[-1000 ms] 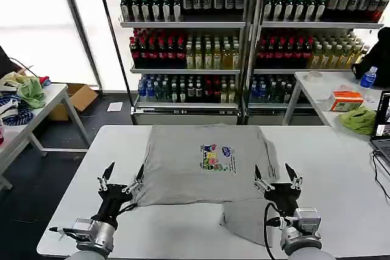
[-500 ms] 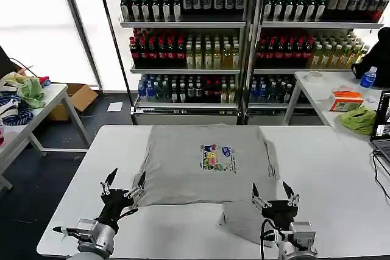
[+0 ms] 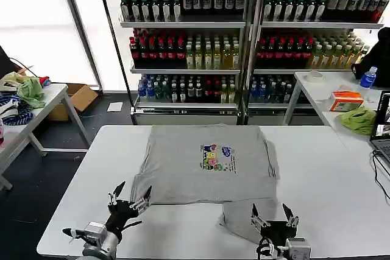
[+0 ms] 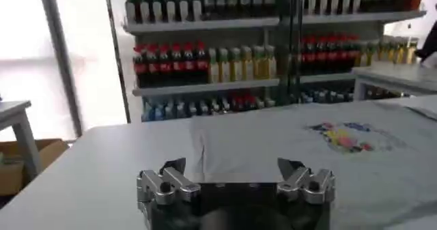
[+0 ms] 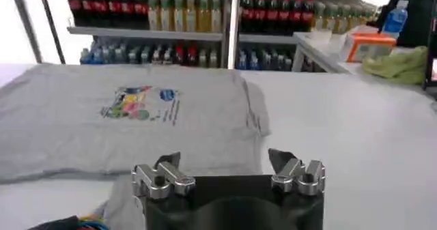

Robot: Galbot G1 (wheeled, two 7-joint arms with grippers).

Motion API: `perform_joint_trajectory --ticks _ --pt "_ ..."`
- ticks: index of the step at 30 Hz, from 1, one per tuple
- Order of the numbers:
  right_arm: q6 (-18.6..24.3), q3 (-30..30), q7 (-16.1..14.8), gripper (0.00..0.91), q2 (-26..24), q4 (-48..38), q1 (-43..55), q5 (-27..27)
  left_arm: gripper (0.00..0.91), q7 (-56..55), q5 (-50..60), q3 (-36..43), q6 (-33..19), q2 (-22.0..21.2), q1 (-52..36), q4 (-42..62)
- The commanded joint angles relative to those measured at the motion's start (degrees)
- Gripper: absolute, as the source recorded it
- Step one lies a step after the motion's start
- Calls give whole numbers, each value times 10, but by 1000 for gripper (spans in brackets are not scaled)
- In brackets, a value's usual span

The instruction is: Fold and organize the clothes.

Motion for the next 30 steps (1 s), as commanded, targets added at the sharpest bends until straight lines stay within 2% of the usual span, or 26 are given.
perform_joint_trajectory --ticks 1,9,18,30 --pt "-1 -7 29 907 8 -15 -13 2 907 8 -3 3 1 5 -4 55" --pt "-1 -14 36 907 15 -8 -33 -7 907 0 -12 -4 15 14 -3 53" --pt "-3 -11 34 907 9 10 -47 -7 907 8 -40 -19 38 20 22 -43" --pt "-7 -21 29 907 25 -21 -37 -17 907 23 -50 -30 89 32 2 -22"
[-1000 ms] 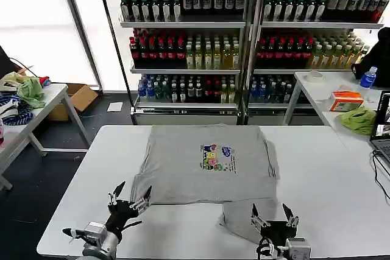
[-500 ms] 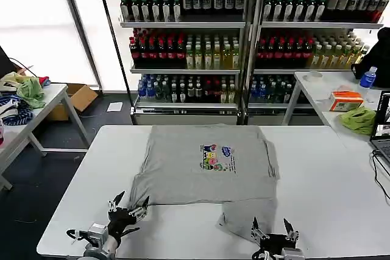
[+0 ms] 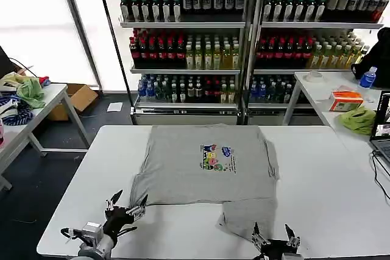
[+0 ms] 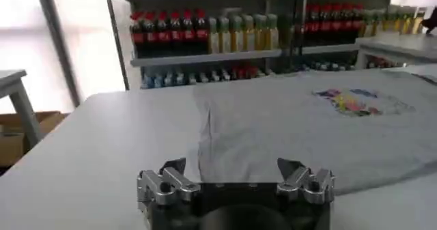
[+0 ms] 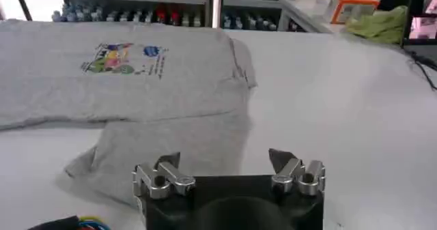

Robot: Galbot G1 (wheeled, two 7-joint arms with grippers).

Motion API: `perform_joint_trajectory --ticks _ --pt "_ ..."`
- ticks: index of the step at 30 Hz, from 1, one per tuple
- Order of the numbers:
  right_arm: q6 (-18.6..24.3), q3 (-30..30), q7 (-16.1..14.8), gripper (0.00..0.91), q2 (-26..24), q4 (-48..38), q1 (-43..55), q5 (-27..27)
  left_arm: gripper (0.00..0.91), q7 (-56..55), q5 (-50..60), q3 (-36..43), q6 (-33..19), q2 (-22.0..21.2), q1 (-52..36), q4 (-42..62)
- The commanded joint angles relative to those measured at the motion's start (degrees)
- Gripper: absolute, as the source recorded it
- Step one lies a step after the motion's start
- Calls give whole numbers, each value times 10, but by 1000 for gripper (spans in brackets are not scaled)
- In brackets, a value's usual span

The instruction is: Fold and organize the clothes.

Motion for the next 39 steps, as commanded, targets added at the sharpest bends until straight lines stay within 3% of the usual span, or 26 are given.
perform_joint_trajectory --ticks 1,6,38,39 --pt "0 -5 1 907 6 -10 -3 -7 907 7 -19 -7 42 10 -7 -16" --pt "-1 -9 -1 907 11 -5 -11 -19 907 8 -23 -6 62 17 -7 -21" --pt "9 -13 -17 907 20 -51 2 -35 907 14 -17 4 57 19 1 13" --pt "13 -14 -20 776 19 -52 1 -34 897 13 -16 5 57 22 4 13"
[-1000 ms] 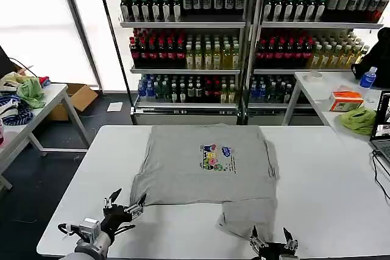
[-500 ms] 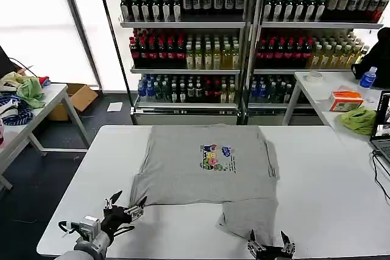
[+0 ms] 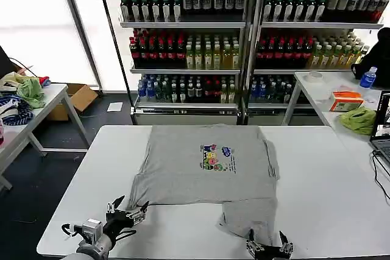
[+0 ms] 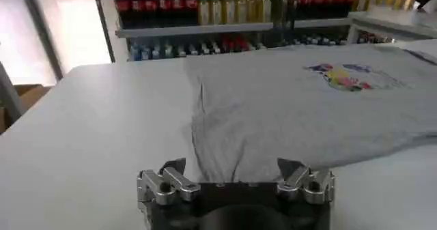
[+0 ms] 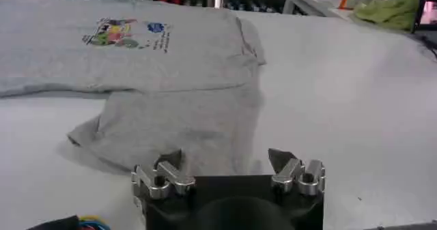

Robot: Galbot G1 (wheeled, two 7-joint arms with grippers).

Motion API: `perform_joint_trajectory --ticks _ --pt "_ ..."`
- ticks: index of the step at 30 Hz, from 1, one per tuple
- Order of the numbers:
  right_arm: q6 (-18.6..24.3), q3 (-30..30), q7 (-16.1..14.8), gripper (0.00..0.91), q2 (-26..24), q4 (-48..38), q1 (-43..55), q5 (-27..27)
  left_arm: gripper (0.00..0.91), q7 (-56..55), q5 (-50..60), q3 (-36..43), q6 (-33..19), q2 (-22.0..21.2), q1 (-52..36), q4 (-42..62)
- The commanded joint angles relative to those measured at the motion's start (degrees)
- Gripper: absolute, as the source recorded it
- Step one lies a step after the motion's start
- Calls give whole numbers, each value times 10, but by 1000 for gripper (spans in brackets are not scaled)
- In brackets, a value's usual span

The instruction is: Fold and organize the clothes.

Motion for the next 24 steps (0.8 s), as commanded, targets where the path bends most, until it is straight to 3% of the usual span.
perform_joint_trajectory --ticks 1,2,3,18,24 --pt "5 -3 -4 242 0 -10 -2 4 675 0 6 3 3 6 7 1" --pt "6 -2 -4 0 0 -12 -2 6 191 0 7 4 3 7 8 0" --pt "8 -2 -5 0 0 -13 -3 9 20 -1 7 4 3 8 8 -1" --pt "32 -4 -1 0 0 -25 -3 20 0 4 18 13 -1 6 4 16" --pt "52 -2 -19 0 0 -24 -1 8 0 8 16 13 -12 2 -1 19"
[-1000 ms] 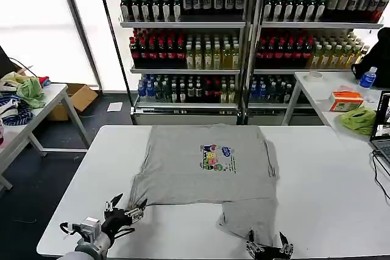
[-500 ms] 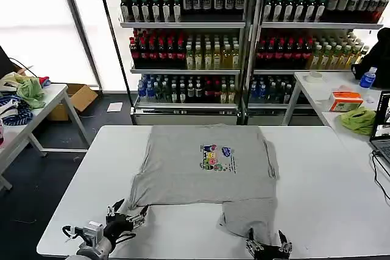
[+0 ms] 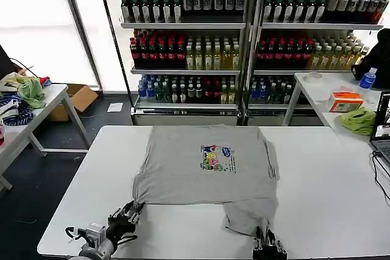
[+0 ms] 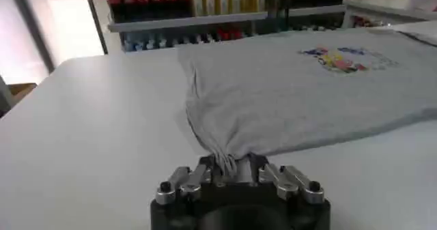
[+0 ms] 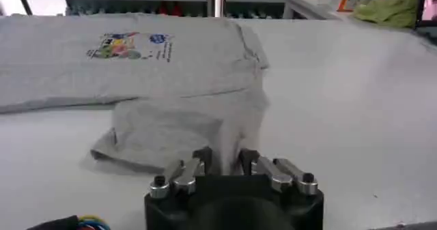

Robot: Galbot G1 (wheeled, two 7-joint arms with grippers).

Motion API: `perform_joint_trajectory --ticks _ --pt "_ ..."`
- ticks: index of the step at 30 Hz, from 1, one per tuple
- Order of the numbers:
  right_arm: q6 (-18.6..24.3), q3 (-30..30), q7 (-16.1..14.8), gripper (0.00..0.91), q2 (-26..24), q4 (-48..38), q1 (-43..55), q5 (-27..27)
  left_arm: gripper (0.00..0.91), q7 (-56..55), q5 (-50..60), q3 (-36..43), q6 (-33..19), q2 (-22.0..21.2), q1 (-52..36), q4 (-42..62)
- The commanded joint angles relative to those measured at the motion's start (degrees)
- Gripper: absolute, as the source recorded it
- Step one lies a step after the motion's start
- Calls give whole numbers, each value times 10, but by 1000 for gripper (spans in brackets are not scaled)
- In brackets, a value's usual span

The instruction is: Fold and organize the clothes.

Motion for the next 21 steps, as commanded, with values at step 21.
perform_joint_trajectory --ticks 21 --pt "43 45 -61 0 19 43 96 -50 0 1 -31 -4 -88 -40 -57 -14"
